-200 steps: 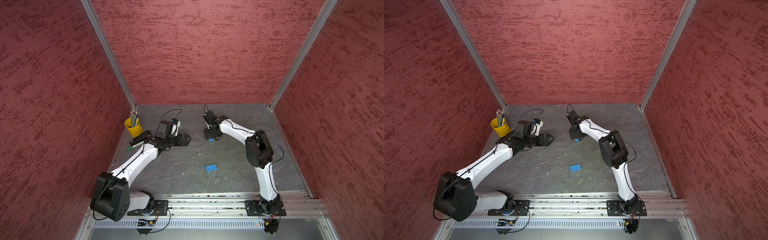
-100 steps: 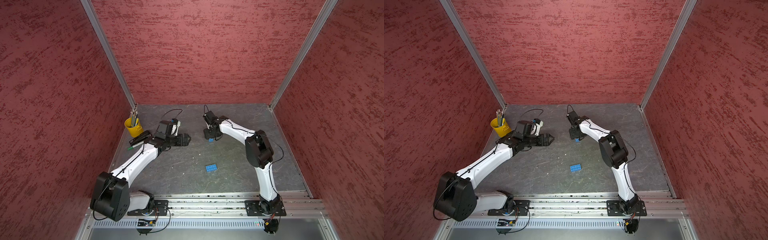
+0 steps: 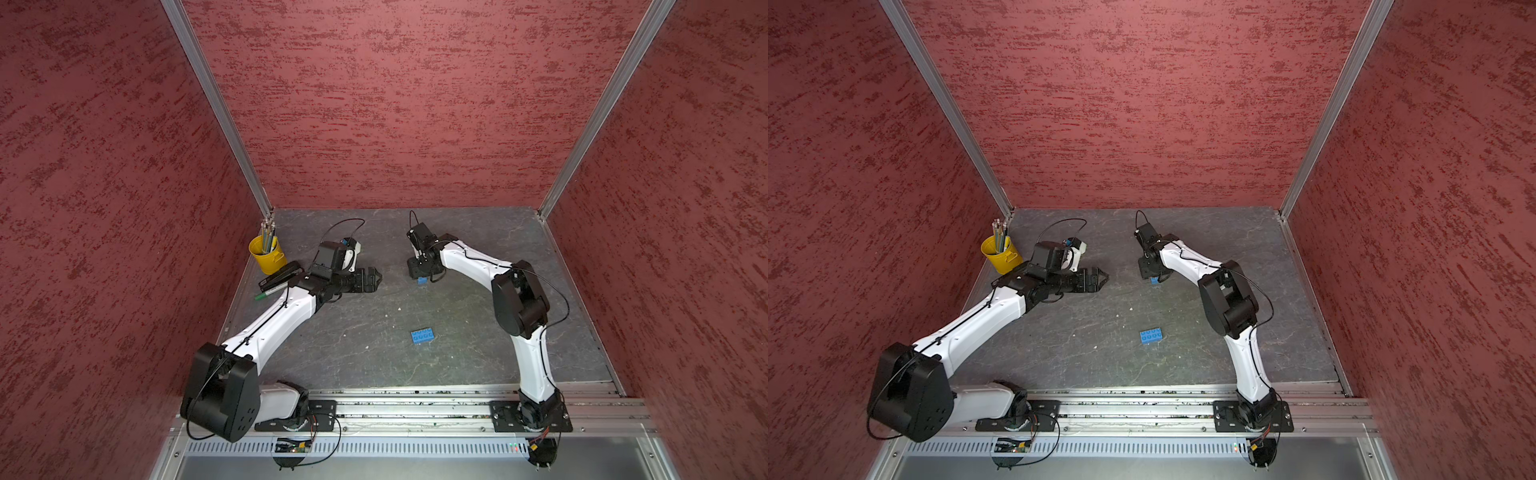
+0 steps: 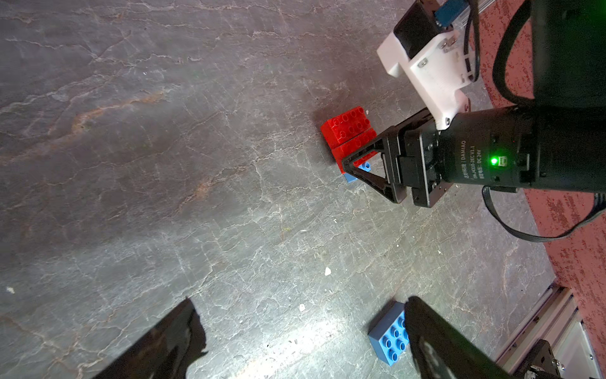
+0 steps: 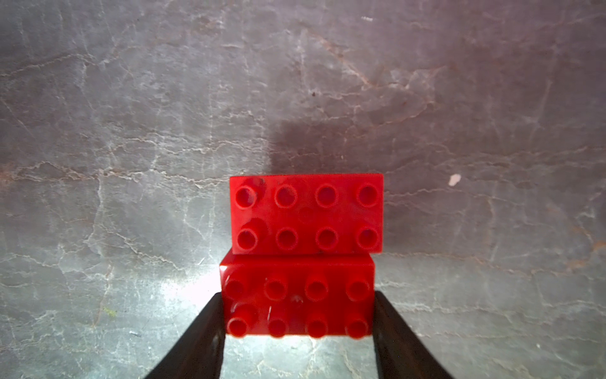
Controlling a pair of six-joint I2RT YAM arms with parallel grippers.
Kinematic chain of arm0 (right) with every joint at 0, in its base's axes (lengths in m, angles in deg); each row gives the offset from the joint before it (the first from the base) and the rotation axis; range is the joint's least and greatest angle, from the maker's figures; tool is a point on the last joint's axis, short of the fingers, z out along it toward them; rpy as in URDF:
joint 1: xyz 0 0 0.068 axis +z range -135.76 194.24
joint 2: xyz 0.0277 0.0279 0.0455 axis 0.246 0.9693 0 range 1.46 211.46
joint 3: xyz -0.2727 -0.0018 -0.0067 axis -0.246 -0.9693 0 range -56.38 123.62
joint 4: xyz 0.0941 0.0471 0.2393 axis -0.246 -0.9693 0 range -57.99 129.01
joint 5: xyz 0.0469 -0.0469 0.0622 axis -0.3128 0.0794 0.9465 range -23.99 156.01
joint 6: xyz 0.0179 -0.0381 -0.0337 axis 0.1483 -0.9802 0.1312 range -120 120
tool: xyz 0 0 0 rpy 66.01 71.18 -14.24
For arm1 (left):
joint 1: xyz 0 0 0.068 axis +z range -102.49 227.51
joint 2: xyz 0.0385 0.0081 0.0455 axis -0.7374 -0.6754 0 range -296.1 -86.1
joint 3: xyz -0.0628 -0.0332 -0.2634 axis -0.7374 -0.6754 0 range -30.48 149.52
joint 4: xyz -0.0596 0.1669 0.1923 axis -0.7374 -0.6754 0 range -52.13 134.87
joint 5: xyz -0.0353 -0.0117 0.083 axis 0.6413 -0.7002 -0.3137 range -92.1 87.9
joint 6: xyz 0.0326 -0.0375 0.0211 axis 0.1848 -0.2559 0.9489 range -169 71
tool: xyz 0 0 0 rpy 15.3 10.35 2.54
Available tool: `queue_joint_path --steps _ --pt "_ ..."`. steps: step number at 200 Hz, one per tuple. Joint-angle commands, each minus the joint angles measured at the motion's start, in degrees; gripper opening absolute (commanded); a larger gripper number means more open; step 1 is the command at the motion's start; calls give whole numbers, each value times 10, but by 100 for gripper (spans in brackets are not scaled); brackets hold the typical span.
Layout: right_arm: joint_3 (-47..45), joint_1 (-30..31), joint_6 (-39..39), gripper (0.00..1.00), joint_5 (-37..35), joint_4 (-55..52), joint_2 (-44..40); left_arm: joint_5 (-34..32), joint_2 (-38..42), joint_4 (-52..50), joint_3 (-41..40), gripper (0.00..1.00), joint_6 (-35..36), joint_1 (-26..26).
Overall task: Assemble a rectangle with lego
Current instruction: Assemble the lego brick with the lego brick.
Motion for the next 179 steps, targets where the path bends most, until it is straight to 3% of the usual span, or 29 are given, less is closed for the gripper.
queue_joint_path --steps 1,83,179 --pt "-28 -4 7 55 3 -3 8 -5 -1 1 -6 100 4 -2" --pt "-46 -4 12 55 3 -5 6 -7 4 -2 -9 100 3 -2" --pt "32 -4 20 55 22 -119 11 -10 11 6 -21 100 2 -2"
